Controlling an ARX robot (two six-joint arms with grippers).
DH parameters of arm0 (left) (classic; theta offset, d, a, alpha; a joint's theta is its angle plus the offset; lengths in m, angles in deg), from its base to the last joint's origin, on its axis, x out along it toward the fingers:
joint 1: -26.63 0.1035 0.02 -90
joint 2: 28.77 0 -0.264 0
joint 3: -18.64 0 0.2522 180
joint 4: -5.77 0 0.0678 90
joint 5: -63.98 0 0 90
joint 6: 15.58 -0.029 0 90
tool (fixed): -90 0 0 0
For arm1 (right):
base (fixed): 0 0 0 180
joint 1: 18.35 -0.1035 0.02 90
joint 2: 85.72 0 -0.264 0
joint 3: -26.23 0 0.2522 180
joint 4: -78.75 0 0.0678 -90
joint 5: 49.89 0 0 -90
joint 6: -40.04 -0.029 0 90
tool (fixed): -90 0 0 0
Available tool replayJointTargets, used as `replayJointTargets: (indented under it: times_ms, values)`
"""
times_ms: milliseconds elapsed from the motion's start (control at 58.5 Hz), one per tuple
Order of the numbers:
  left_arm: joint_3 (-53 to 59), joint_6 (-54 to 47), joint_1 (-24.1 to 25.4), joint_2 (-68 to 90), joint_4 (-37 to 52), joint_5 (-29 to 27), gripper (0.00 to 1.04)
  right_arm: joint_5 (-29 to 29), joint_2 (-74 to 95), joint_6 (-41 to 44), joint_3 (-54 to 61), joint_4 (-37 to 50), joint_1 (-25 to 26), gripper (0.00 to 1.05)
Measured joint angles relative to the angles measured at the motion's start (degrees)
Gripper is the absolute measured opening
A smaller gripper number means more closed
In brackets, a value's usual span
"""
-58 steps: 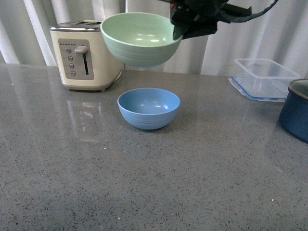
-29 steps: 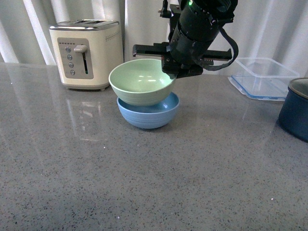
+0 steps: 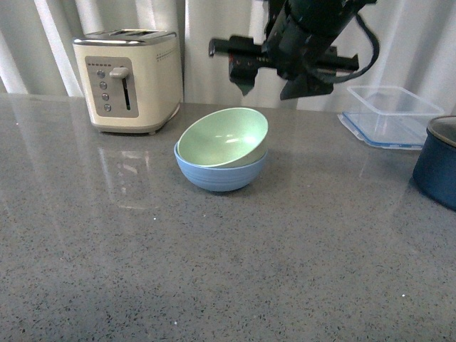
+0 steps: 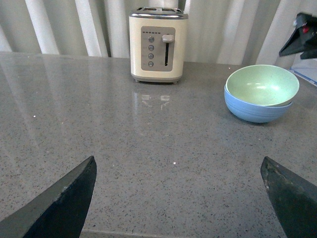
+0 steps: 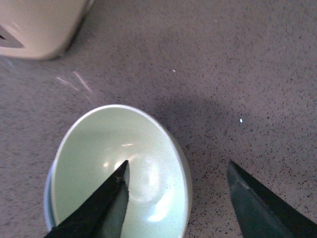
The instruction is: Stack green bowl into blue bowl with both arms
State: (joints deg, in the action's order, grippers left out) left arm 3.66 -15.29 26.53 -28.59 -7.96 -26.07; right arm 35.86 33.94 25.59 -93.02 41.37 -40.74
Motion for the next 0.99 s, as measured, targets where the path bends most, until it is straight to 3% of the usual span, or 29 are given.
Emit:
replayJointTargets:
  times_ms: [120, 188, 239, 308, 462, 684, 991]
  values:
    - [0.00, 0.00, 0.00, 0.00, 0.00, 0.00, 0.98, 4.57, -7.96, 0.85, 6.64, 6.16, 1.09, 0.80]
    - [0.00, 0.00, 0.00, 0.00, 0.00, -0.02, 0.98, 3.54, -11.74, 1.55, 9.25, 9.01, 1.44, 0.89]
    - [0.00, 0.00, 0.00, -0.04, 0.00, 0.04, 0.98, -6.49, -16.26, 5.73, 17.14, 24.33, 1.66, 0.80]
    - [0.00, 0.00, 0.00, -0.04, 0.00, 0.04, 0.98, -12.70, -20.79, 9.73, 26.82, 39.26, 2.49, 0.69]
    - [0.00, -0.02, 0.00, -0.04, -0.02, -0.02, 0.98, -11.34, -30.16, 13.16, 49.59, 59.71, 6.34, 0.43]
    - [0.00, 0.00, 0.00, -0.07, -0.02, 0.04, 0.98, -6.80, -40.94, 14.14, 71.73, 68.37, 11.17, 0.00]
    - [0.00, 0.00, 0.00, -0.04, -0.02, 0.02, 0.98, -1.92, -55.01, 14.34, 89.66, 71.67, 16.15, 0.01]
